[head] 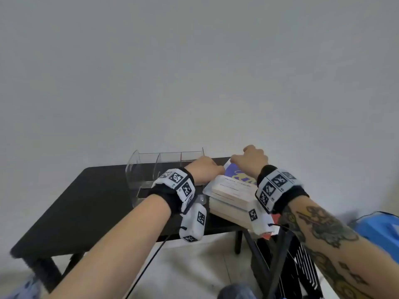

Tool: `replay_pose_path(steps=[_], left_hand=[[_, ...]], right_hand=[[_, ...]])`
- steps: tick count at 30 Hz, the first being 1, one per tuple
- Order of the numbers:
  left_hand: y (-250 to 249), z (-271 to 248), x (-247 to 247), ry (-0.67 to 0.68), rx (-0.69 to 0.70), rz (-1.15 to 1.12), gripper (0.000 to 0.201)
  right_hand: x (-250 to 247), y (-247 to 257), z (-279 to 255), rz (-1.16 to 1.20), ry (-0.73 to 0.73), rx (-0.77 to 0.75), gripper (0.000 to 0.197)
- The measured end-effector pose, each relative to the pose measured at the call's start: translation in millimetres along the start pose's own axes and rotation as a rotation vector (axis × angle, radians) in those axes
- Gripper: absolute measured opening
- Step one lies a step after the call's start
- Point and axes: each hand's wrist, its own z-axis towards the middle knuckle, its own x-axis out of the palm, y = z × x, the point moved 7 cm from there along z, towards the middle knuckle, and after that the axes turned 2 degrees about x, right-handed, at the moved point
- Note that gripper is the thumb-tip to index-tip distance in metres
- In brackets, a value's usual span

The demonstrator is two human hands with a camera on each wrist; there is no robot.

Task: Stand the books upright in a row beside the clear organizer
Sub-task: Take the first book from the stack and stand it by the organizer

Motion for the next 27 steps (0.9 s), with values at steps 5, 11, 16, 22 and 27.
replay_pose_path(steps=[5,11,16,22,27], left_hand=[[3,5,25,0.117,-0.058,0.166,0.039],[-4,7,39,0.12,-0.065,0.117,0.038],[-7,11,39,0.044,-0.086,-0.031,0.018],[-6,12,44,-0.007,-0.102,0.055,0.03],[-6,8,49,0.015,-0.153,-0.255,0.023]], right_hand=[[12,-46,3,-0.09,0.075,0.182,0.069],[20,-78,9,-0.091,0.145,0.285,0.101],[14,-78,11,-0.098,0.188,0.244,0.088],[10,-78,10,-0.113,0.16,0.206,0.098],[-3,-77,7,-0.088,0.127,0.193,0.098]])
